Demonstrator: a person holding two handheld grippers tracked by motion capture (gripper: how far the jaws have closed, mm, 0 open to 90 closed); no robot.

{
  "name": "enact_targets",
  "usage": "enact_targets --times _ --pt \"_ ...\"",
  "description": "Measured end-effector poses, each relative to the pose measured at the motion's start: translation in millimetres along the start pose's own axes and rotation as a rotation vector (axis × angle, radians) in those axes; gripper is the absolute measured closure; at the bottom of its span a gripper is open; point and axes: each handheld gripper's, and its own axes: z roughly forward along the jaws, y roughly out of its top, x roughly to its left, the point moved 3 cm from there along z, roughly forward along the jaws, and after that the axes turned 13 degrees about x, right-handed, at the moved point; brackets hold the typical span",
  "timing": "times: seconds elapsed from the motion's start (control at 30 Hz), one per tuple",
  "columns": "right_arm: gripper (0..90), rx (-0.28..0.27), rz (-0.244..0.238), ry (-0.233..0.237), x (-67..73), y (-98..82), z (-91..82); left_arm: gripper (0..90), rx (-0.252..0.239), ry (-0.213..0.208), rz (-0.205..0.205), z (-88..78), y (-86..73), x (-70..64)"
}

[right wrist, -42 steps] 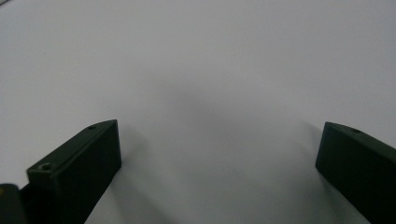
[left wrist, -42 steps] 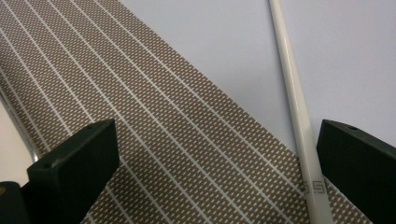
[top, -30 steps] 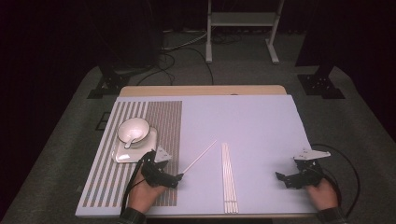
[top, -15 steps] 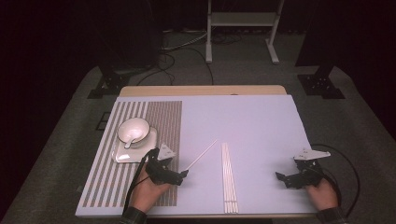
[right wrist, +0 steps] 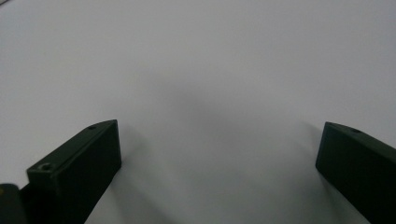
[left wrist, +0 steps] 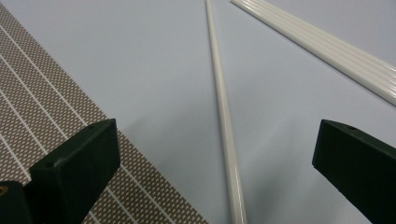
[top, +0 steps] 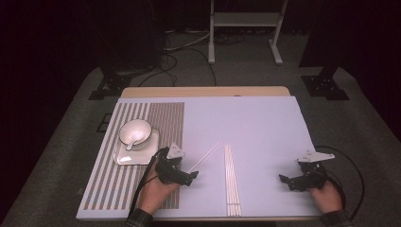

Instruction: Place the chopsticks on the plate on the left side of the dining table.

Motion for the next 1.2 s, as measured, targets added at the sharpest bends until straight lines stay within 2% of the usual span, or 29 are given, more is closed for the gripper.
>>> enact_targets --times 0.1,0.33,0.47,0.7,1.03,1.2 --pt "0.0 0.000 0.000 0.000 0.0 0.0 0.0 0.0 0.013 0.004 -0.001 1.6 3.1 -0.9" --pt "0.0 -0.001 -0.001 0.000 0.0 0.0 0.0 16.0 0.046 -0.008 0.018 6.8 5.0 -6.1" --pt "0.0 -0.001 -0.001 0.000 0.1 -0.1 0.0 24.5 0.048 0.006 0.024 5.8 3.9 -6.4" --pt "0.0 -0.001 -0.001 -0.001 0.0 0.0 0.0 40.6 0.041 0.005 0.024 3.2 -0.1 -5.2" --pt "0.0 -0.001 -0.001 0.000 0.0 0.0 0.0 56.6 0.045 0.006 0.042 3.3 -1.1 -9.0" --pt "0.0 -0.001 -0.001 0.000 -0.1 -0.1 0.0 61.9 0.047 0.007 0.037 2.9 -1.5 -9.1"
